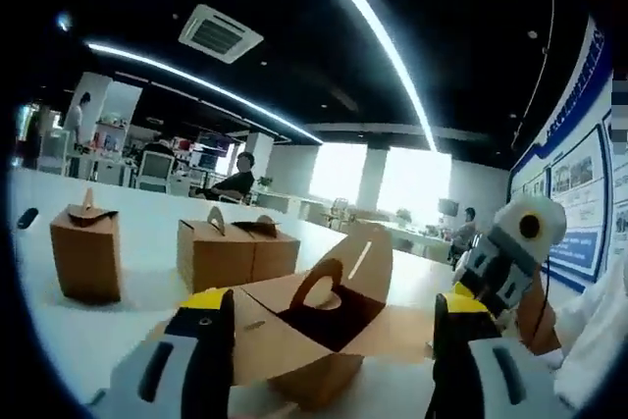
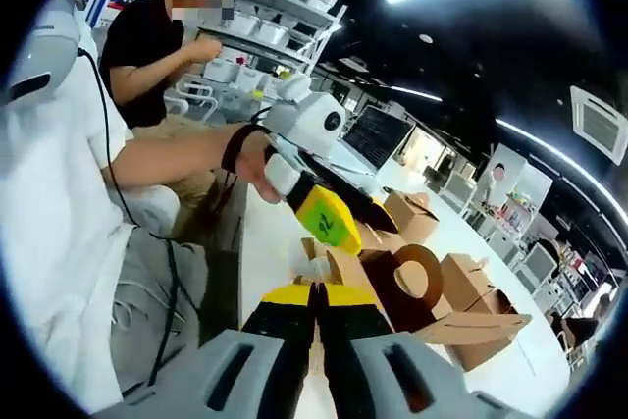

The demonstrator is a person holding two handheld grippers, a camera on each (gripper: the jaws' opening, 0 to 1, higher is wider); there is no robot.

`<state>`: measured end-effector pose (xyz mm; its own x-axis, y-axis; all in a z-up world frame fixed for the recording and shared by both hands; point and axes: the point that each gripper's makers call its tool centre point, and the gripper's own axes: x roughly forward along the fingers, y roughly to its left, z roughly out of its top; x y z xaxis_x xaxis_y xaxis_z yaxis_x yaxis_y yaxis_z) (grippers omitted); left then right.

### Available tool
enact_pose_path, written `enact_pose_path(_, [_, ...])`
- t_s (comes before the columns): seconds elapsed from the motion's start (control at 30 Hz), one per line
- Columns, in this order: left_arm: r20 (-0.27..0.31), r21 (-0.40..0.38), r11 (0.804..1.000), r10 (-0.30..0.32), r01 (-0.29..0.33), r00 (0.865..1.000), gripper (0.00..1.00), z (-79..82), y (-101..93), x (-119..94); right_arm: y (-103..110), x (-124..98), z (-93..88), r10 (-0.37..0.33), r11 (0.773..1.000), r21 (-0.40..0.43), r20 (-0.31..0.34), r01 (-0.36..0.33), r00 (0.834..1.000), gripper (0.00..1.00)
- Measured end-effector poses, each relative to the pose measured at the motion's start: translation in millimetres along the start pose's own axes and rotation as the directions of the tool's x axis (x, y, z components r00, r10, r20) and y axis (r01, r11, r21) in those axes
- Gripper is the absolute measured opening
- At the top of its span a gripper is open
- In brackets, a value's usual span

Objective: Pick up one paper box from the group, open the paper box, and remove the item inside

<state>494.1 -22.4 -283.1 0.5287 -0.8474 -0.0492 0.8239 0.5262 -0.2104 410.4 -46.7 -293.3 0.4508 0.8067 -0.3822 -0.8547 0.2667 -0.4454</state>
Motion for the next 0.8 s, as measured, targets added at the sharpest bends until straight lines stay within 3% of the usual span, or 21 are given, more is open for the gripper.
enact_pose_path(0.43, [-0.021,-0.006,0.999,0.032,-0.033,0.999,0.75,-5.0,10.7,5,7,-1,-2.8,0.003,1.000,-0.026,-0.008,-0.003,1.000,0.13])
enact_pose_path(0.8, [-0.033,0.009,1.000,0.029,-0.029,0.999,0.75,-9.9,9.8,6,19,-6,-7.9,0.028,0.998,-0.047,-0.038,-0.029,0.999,0.20])
